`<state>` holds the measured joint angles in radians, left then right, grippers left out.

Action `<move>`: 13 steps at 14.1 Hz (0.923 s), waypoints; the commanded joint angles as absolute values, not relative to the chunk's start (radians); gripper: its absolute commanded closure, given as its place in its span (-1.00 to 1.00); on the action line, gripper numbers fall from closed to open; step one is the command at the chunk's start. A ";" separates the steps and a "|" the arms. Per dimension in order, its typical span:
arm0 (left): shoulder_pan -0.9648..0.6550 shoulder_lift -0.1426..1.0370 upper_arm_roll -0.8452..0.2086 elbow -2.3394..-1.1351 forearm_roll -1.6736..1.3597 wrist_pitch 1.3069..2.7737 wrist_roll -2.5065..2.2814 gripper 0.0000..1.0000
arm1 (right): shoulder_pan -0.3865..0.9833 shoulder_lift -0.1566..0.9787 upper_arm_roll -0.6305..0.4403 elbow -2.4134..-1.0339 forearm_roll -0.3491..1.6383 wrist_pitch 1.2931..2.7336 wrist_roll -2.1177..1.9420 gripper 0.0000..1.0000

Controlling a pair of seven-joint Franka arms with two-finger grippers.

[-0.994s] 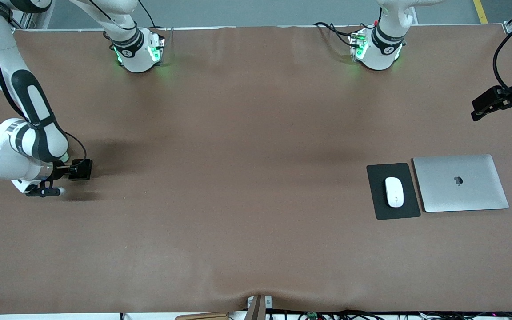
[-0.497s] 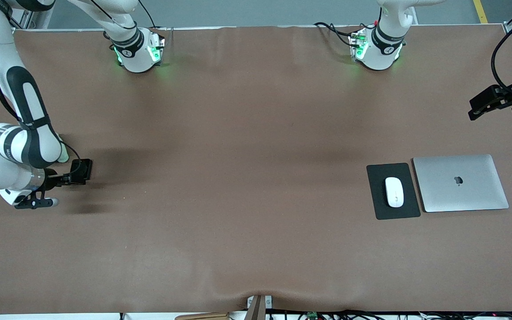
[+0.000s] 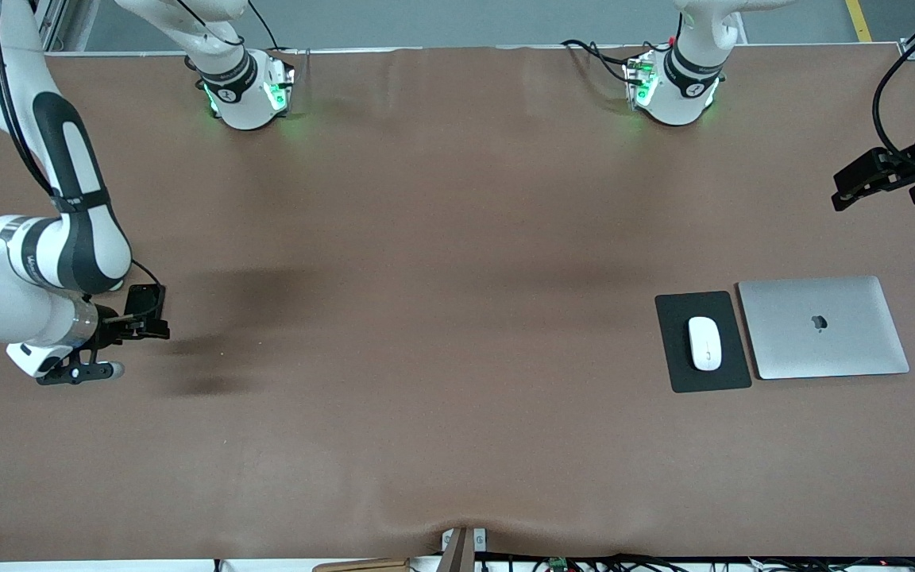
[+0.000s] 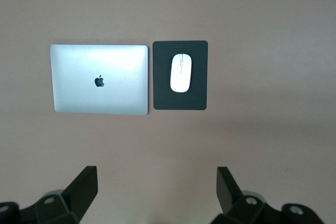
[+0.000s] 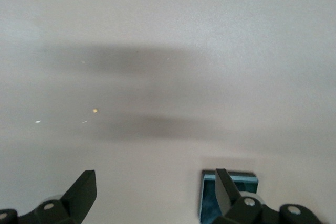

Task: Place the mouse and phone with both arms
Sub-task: 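Lower the phone beside the plush toy and open the right gripper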

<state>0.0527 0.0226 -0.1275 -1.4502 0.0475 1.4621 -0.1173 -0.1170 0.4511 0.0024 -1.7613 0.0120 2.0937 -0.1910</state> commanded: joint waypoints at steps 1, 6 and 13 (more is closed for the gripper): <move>0.058 -0.011 -0.133 -1.454 0.029 1.427 -0.110 -1.00 | -0.077 0.356 0.002 -1.779 -0.011 2.020 -0.079 -1.00; 0.060 -0.026 -0.150 -1.454 0.028 1.427 -0.118 -1.00 | -0.029 0.183 0.002 -1.778 -0.011 1.861 -0.006 -1.00; -0.013 -0.044 -0.091 -1.486 0.026 1.414 -0.104 -1.00 | -0.061 -0.014 -0.003 -1.769 0.003 1.727 -0.057 -1.00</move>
